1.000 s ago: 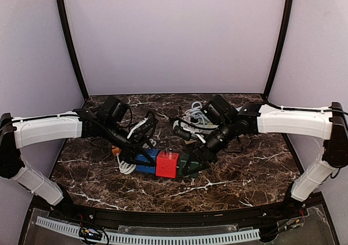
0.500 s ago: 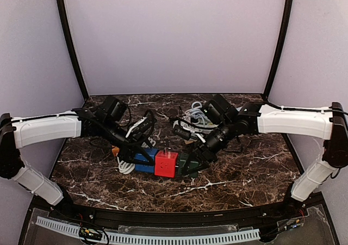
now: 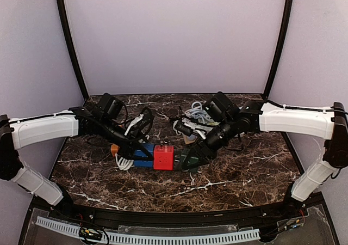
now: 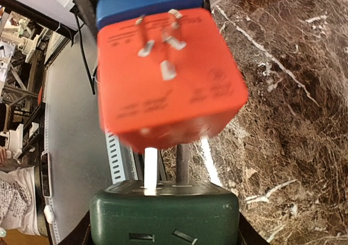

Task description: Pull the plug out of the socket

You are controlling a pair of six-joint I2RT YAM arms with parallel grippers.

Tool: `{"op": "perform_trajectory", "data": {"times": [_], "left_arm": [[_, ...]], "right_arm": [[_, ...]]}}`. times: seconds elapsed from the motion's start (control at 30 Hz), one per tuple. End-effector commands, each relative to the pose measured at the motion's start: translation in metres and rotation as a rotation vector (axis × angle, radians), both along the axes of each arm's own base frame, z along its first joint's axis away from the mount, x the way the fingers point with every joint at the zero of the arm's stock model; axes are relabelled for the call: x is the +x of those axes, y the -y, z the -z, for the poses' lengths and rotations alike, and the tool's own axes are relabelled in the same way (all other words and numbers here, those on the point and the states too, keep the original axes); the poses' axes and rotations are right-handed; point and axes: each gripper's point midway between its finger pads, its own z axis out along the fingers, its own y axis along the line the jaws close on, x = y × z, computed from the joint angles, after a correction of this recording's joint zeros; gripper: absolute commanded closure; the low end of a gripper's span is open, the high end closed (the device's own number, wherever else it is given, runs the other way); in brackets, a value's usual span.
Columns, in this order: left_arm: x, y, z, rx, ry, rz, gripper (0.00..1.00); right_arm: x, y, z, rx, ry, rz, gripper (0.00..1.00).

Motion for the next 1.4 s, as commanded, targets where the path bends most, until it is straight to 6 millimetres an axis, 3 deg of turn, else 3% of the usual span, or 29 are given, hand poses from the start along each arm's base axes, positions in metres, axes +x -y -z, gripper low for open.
{"op": "perform_trajectory", "data": {"times": [0.0,0.27,0.4,0.63,0.8,0.97,1.13,1.37], "left_arm": [[0.025,-0.018,0.006,0.078,0.081,-0.131,0.99],[0.033,-0.024,0.001,0.087,0.115,-0.174,0.99],[0.053,-0.037,-0.011,0.071,0.182,-0.278,0.99],[0.083,-0.069,-0.037,0.022,0.292,-0.477,0.99],[0.099,-0.09,-0.042,0.041,0.349,-0.615,0.99],[0.109,-0.101,-0.042,0.055,0.348,-0.68,0.99],[0.11,-0.102,-0.041,0.055,0.346,-0.683,0.99],[0.108,-0.096,-0.032,0.057,0.287,-0.657,0.99]], "right_arm": [[0.006,0.008,-0.015,0.015,-0.024,0.055,1.0],[0.013,0.011,-0.027,0.06,0.009,0.088,1.0],[0.045,0.025,-0.036,0.012,0.165,0.256,1.0],[0.091,0.073,-0.041,-0.107,0.366,0.588,1.0],[0.1,0.104,-0.023,-0.193,0.395,0.744,1.0],[0.09,0.112,0.008,-0.221,0.353,0.833,1.0],[0.078,0.106,0.039,-0.244,0.311,0.905,1.0],[0.071,0.072,0.075,-0.248,0.251,0.904,1.0]]}}
